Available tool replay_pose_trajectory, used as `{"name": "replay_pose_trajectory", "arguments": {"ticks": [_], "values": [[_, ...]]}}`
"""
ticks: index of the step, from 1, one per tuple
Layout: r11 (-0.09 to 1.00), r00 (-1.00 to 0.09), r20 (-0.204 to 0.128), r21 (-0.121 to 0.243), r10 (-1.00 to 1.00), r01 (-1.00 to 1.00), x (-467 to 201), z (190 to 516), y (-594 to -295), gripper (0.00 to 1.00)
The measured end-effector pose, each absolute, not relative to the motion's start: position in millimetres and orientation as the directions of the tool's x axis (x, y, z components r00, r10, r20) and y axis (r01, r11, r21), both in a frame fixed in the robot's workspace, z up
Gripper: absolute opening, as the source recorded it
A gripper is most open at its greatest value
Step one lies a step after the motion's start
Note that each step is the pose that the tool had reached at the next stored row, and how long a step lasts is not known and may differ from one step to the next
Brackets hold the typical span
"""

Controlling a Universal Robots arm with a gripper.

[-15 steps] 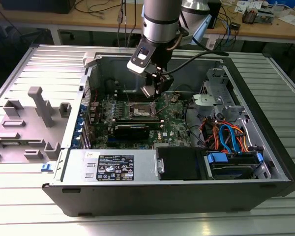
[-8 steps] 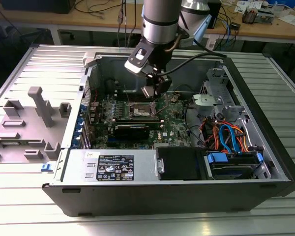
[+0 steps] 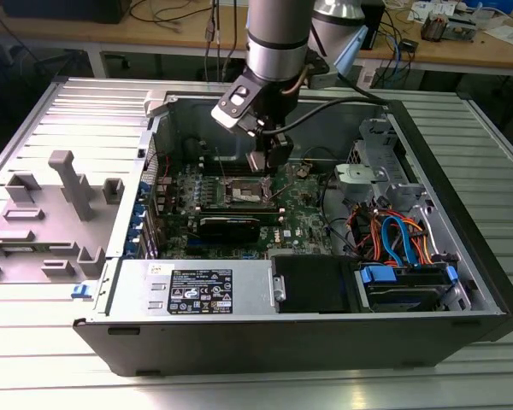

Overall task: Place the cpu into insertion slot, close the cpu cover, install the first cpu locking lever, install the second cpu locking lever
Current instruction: 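Place the cpu into insertion slot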

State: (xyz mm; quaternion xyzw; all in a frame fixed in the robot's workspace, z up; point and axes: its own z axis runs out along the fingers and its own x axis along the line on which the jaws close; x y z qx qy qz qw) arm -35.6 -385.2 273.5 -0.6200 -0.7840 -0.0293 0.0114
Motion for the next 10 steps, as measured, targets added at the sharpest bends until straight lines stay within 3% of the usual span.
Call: {"name": "replay_pose_trajectory", "arguments": {"ticks": [10], "values": [[0.227,-0.228,0.054,0.032,0.972,0.973,-39.2,273.2,-385.2,0.55]]}}
